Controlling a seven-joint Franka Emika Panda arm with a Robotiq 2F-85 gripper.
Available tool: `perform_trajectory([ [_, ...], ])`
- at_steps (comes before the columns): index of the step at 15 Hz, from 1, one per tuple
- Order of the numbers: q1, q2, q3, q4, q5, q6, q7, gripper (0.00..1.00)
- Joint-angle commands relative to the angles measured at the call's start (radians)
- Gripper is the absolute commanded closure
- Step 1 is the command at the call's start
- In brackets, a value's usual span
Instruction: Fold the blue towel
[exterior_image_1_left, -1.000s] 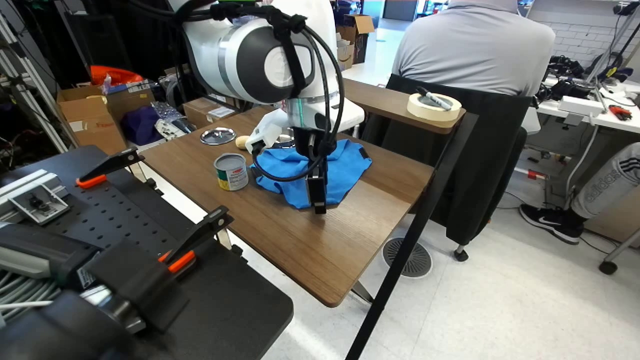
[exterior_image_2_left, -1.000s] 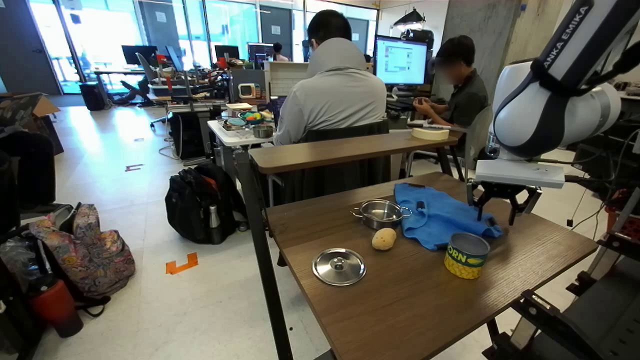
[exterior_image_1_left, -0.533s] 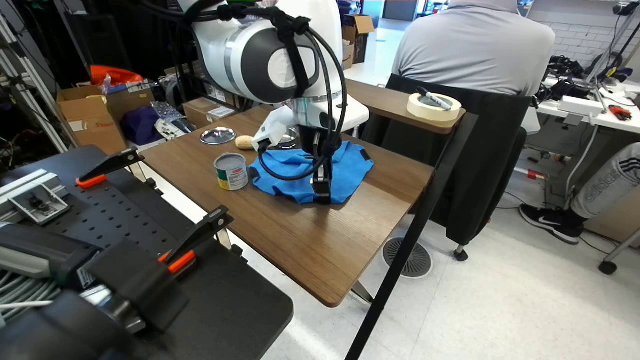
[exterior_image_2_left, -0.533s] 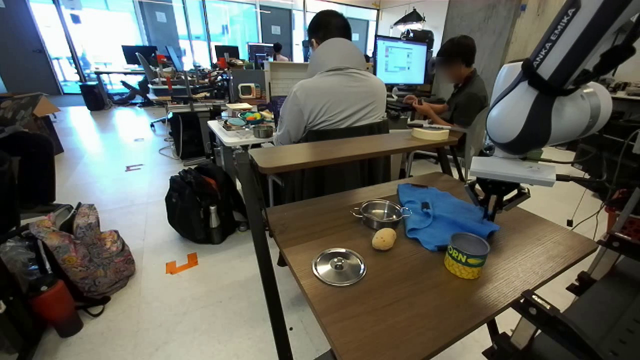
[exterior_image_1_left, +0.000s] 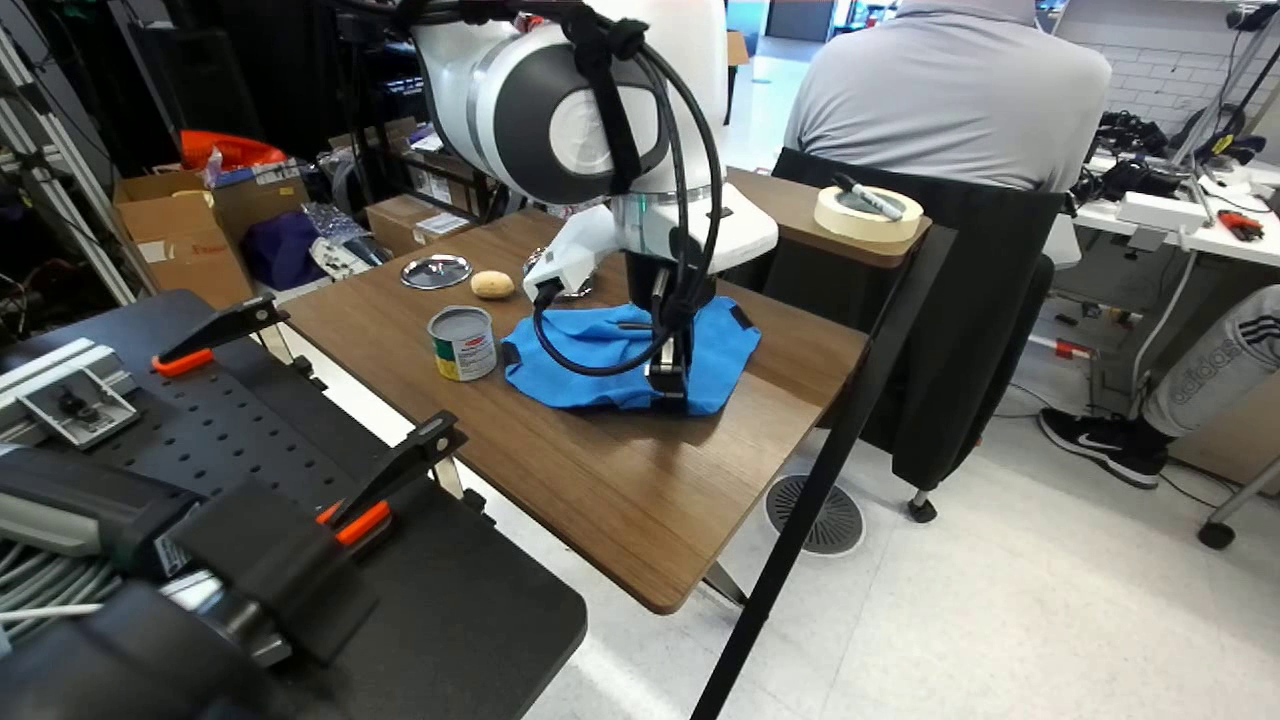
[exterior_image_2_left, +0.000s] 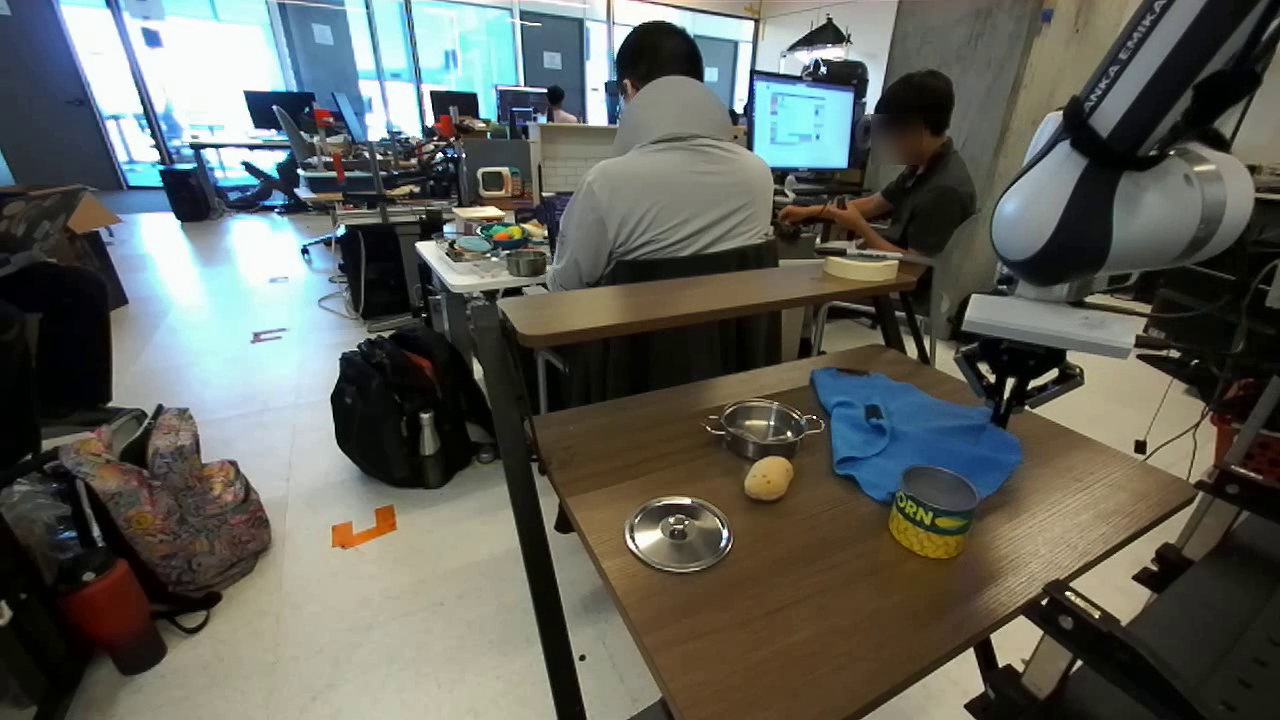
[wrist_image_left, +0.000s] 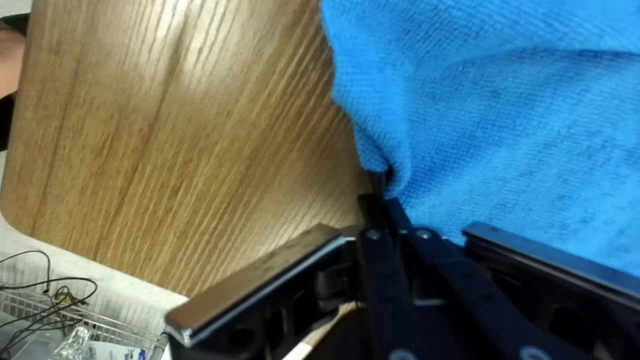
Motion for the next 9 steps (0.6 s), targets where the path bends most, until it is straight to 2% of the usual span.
perform_trajectory([
  [1,-0.049,-0.133,0.016,-0.109,0.054,0.015,-0.079,0.99],
  [5,-0.046,-0.243,0.004,-0.191,0.055,0.029,-0.114,0.99],
  [9,0.012,-0.293,-0.001,-0.206,0.027,0.006,-0.099,0.99],
])
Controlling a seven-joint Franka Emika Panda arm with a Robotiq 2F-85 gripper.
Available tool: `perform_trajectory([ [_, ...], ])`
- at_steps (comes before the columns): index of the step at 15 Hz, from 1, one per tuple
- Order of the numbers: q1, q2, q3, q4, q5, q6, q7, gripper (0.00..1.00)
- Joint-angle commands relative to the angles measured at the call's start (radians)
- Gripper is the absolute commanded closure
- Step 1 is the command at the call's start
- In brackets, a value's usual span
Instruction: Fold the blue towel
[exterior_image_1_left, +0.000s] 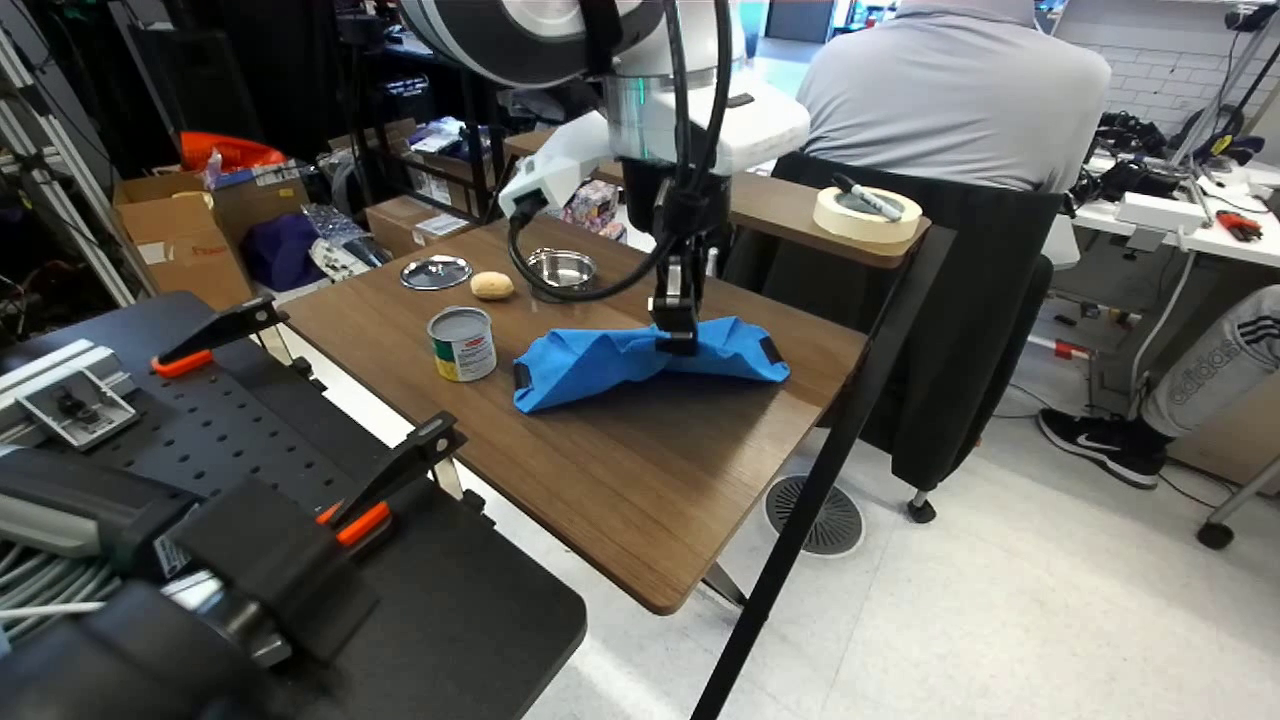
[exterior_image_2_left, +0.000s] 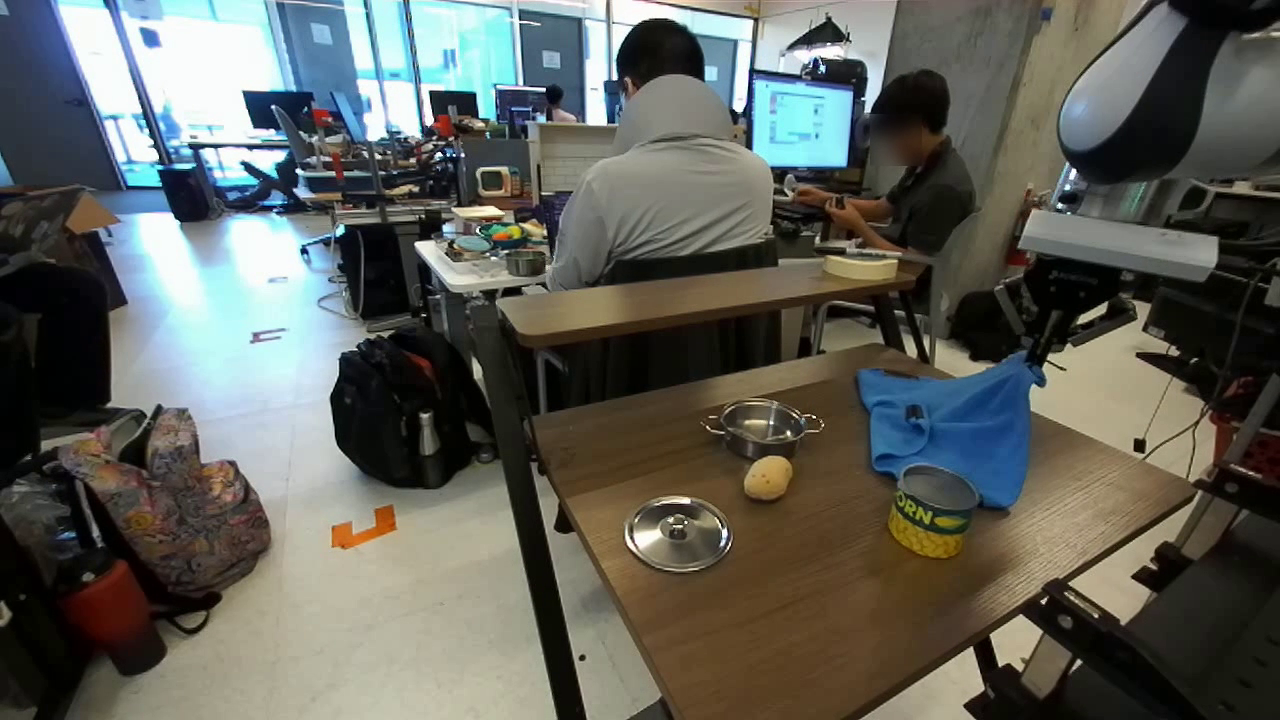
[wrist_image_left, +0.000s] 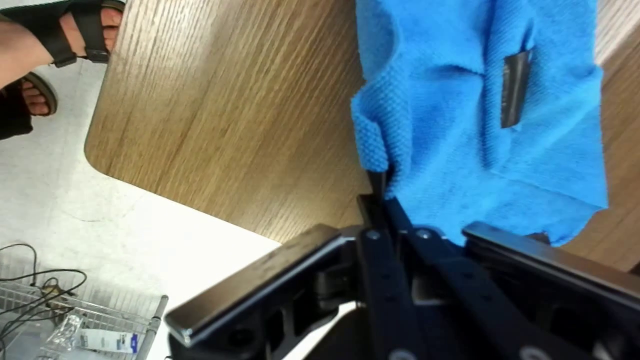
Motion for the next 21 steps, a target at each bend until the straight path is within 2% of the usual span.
perform_trajectory([
  [1,0.060,-0.050,0.001,-0.033,-0.005,0.001,-0.006,0.99],
  [6,0.145,0.004,0.009,0.047,-0.012,-0.022,0.034,0.99],
  [10,0.180,0.067,0.010,0.134,-0.010,-0.039,0.077,0.99],
  [21,0.179,0.281,0.008,0.347,-0.007,-0.110,0.135,0.99],
])
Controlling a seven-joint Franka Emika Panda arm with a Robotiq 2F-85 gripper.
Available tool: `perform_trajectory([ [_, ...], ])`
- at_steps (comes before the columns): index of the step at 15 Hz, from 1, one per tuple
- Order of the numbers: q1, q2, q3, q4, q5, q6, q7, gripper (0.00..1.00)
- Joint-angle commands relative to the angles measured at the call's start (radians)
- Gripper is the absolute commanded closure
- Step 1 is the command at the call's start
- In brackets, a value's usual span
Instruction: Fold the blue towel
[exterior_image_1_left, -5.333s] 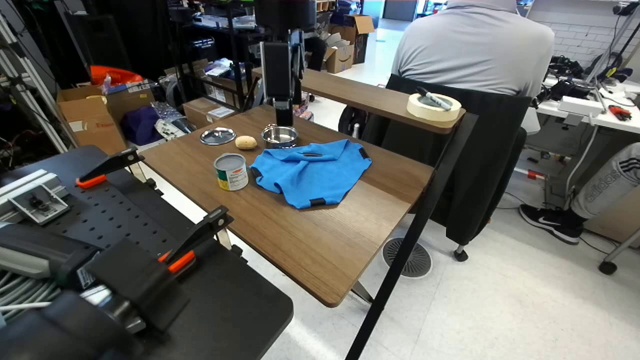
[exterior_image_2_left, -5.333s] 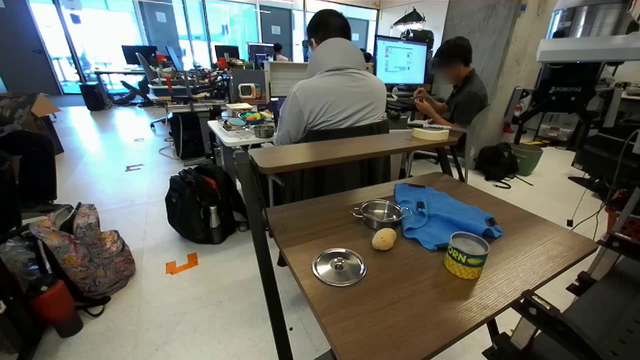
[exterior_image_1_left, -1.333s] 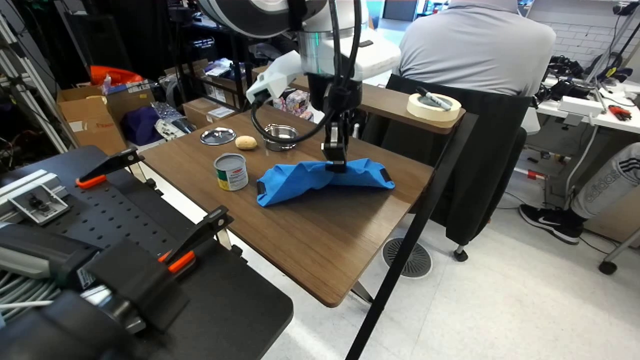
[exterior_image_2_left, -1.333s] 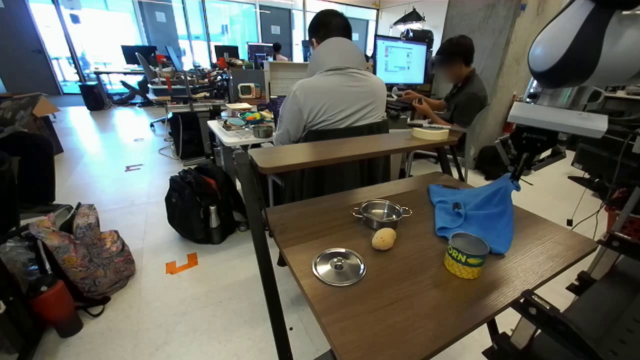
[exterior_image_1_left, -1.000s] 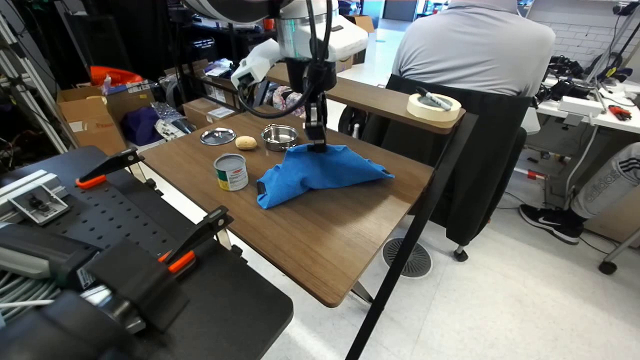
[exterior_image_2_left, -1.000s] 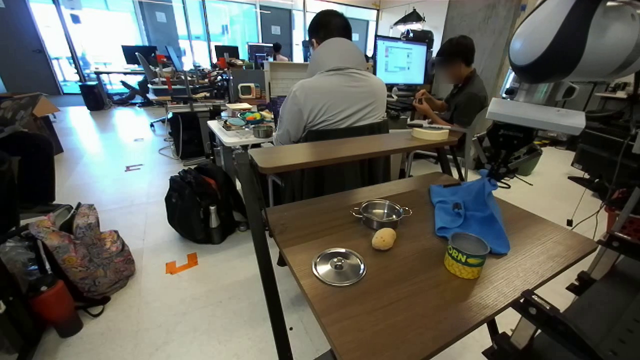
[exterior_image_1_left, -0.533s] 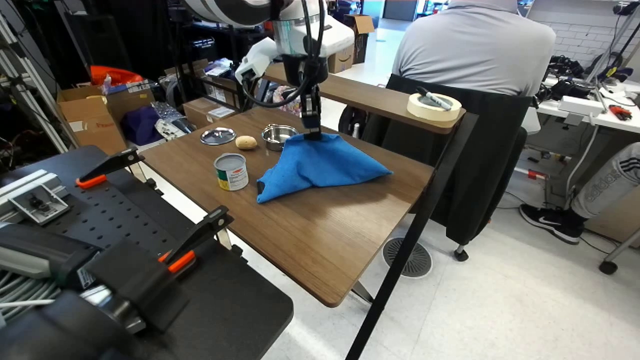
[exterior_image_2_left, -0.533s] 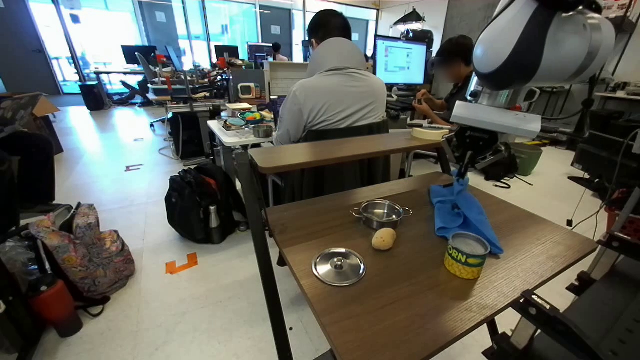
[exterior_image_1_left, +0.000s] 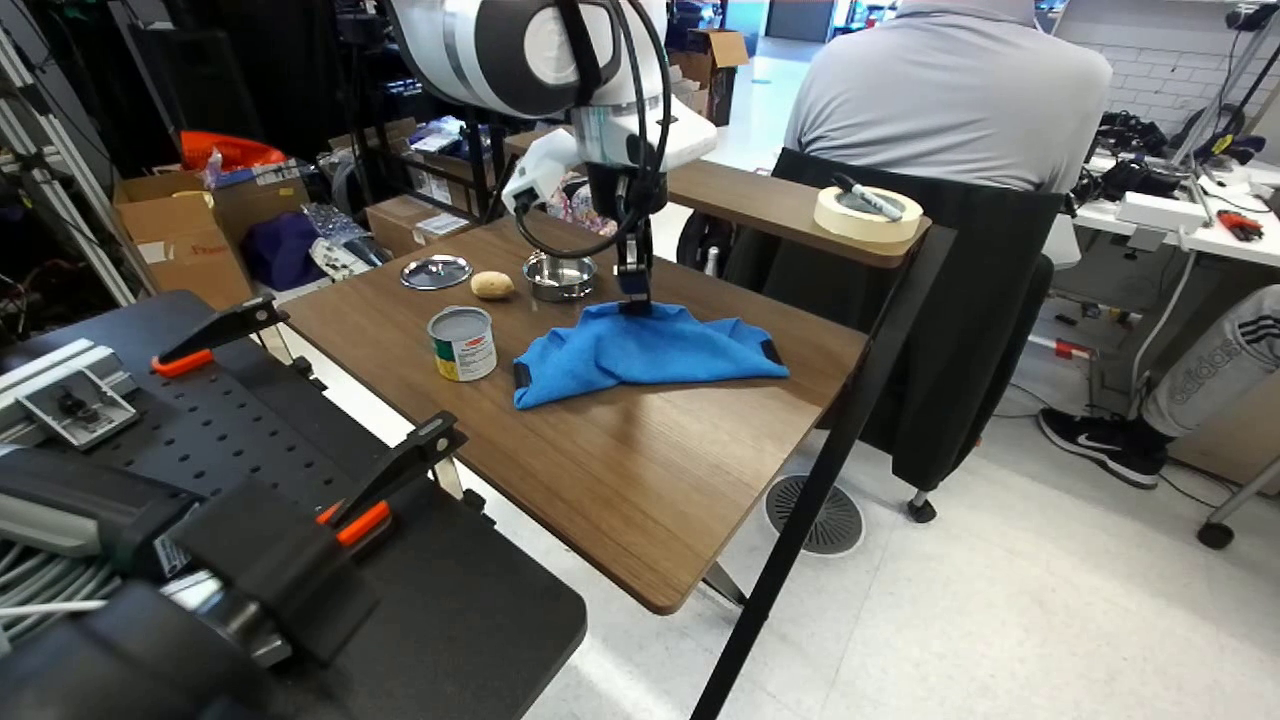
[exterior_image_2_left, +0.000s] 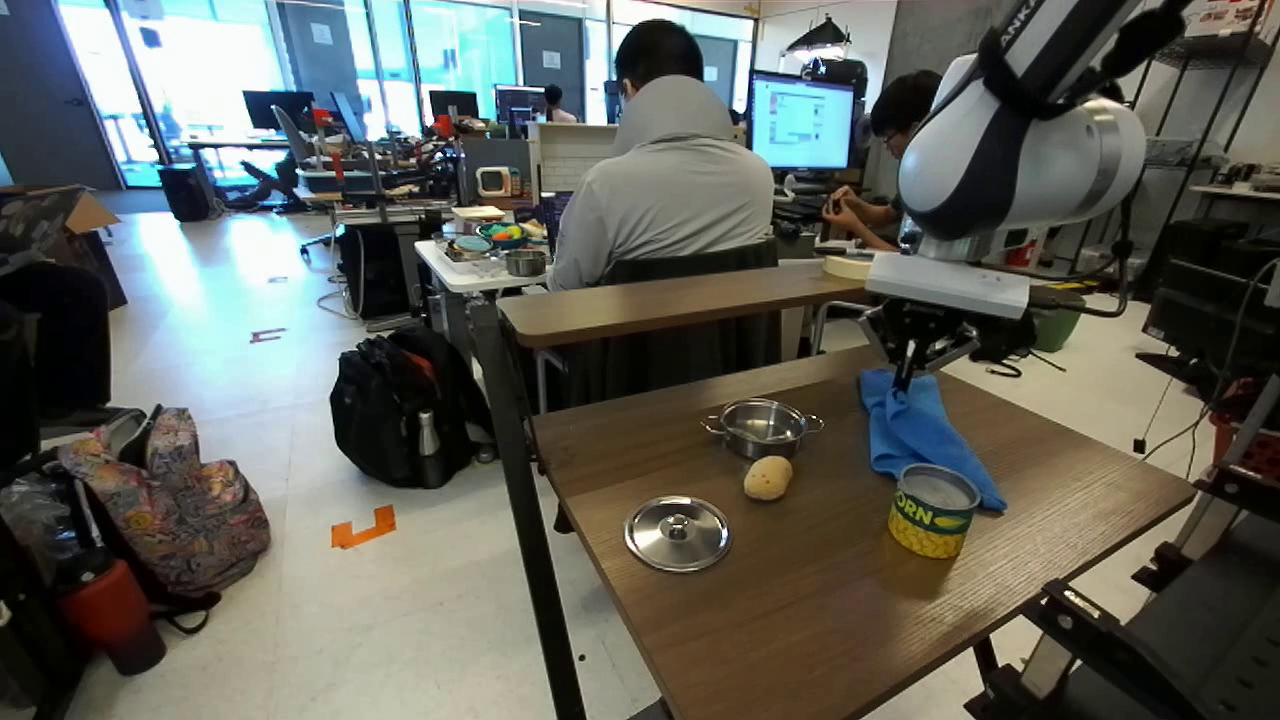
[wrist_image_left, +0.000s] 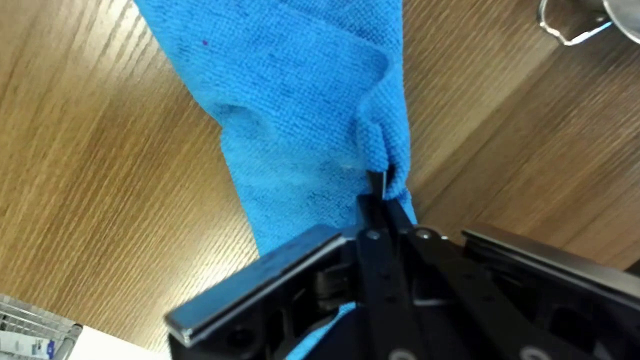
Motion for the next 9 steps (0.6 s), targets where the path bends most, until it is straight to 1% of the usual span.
perform_trajectory([
  [1,0.002,0.066,-0.007,0.088,-0.005,-0.051,0.031,0.99],
  [3,0.005,0.087,-0.013,0.112,-0.009,-0.065,0.042,0.99],
  [4,0.006,0.094,-0.015,0.120,-0.009,-0.072,0.049,0.70],
  [5,0.004,0.098,-0.015,0.127,-0.009,-0.077,0.052,0.68],
  [6,0.001,0.100,-0.013,0.130,-0.007,-0.080,0.054,0.63],
  [9,-0.001,0.082,-0.008,0.117,-0.006,-0.080,0.054,0.42],
])
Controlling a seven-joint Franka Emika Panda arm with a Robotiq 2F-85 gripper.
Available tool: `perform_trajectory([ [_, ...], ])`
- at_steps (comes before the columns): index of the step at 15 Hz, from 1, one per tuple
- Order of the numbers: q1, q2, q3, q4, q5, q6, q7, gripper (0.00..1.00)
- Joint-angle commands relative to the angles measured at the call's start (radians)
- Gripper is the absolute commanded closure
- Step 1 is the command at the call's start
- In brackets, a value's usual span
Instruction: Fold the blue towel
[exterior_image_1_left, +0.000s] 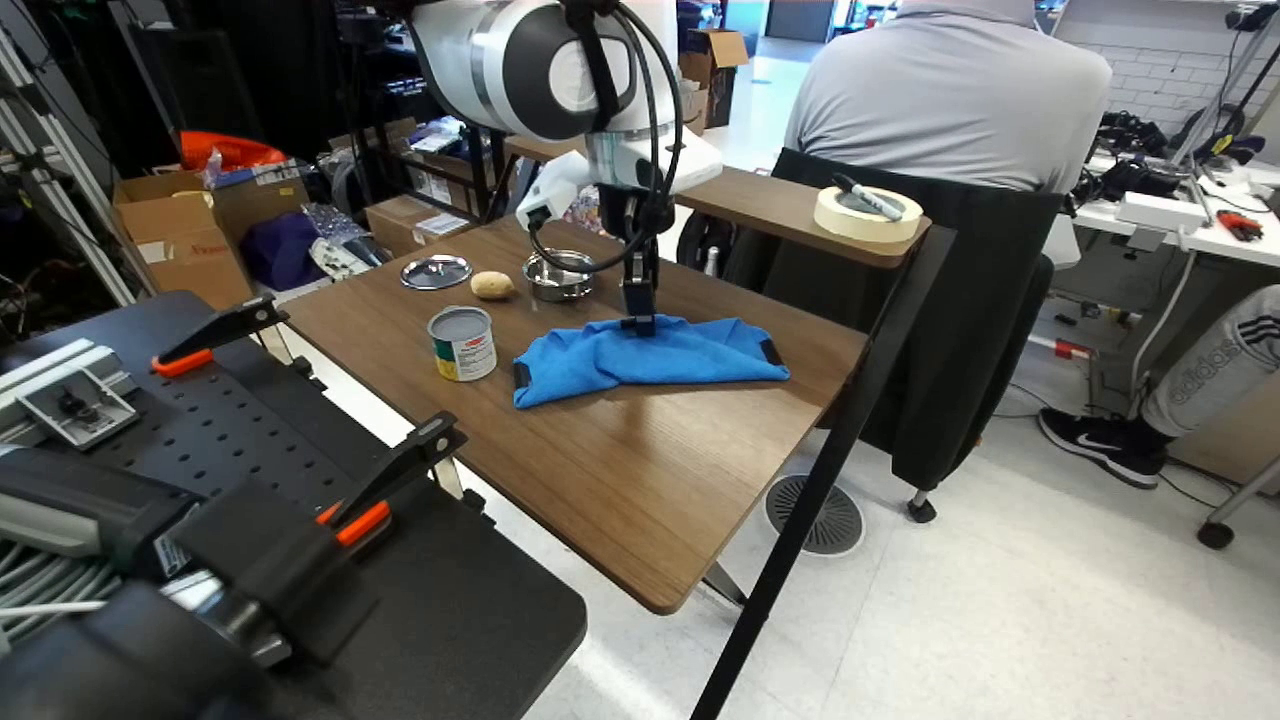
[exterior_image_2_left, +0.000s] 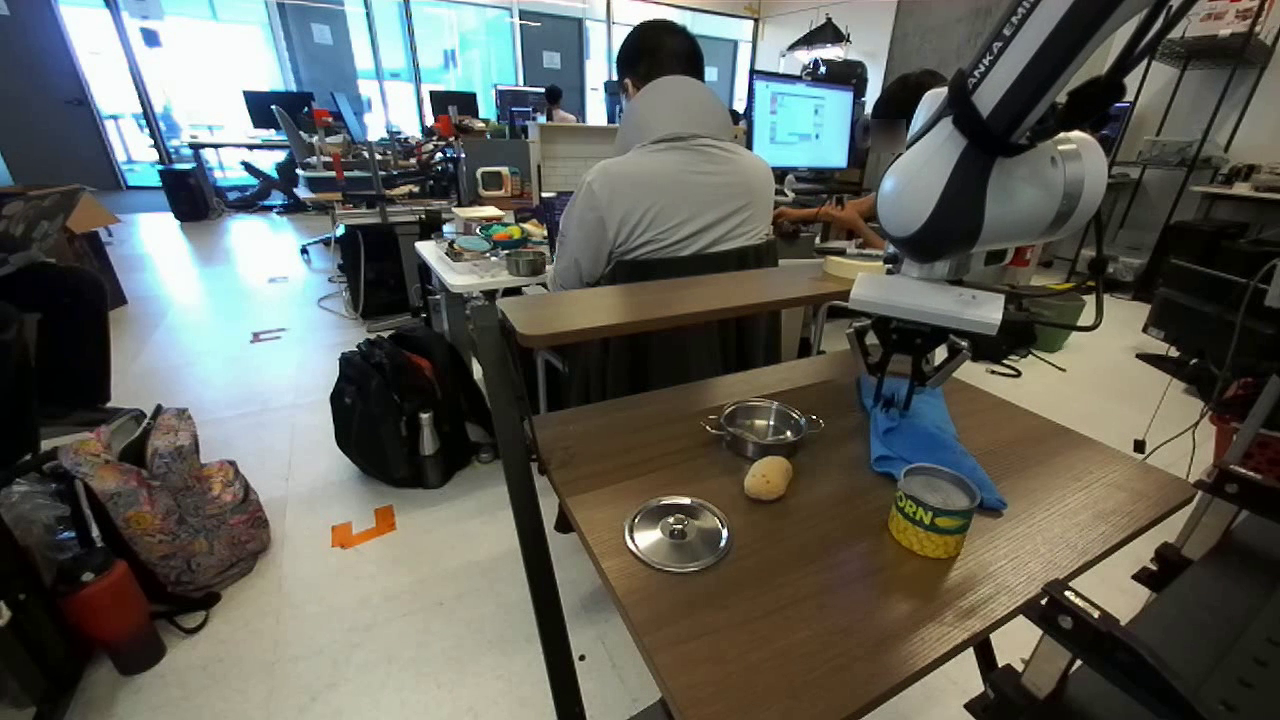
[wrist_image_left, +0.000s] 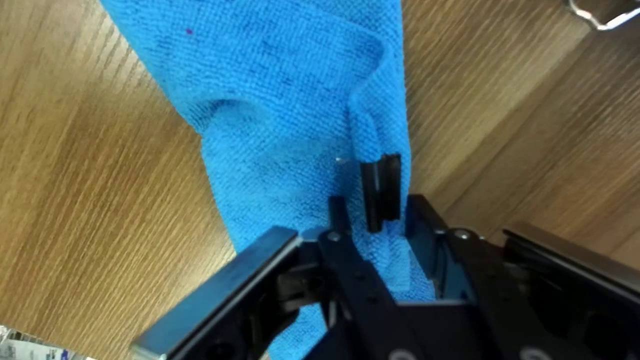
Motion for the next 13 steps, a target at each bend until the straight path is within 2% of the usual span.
perform_trajectory([
  [1,-0.005,-0.016,0.003,0.006,-0.004,-0.021,0.009,0.34],
  [5,-0.016,-0.123,0.024,-0.110,0.009,0.031,-0.024,0.04],
  [6,-0.018,-0.165,0.032,-0.164,0.009,0.065,-0.041,0.01],
  [9,0.007,-0.262,0.020,-0.293,-0.022,0.118,-0.085,0.00],
  [10,-0.003,-0.162,0.016,-0.166,-0.006,0.072,-0.049,0.00],
  [13,0.002,-0.231,0.018,-0.251,-0.009,0.086,-0.074,0.00],
])
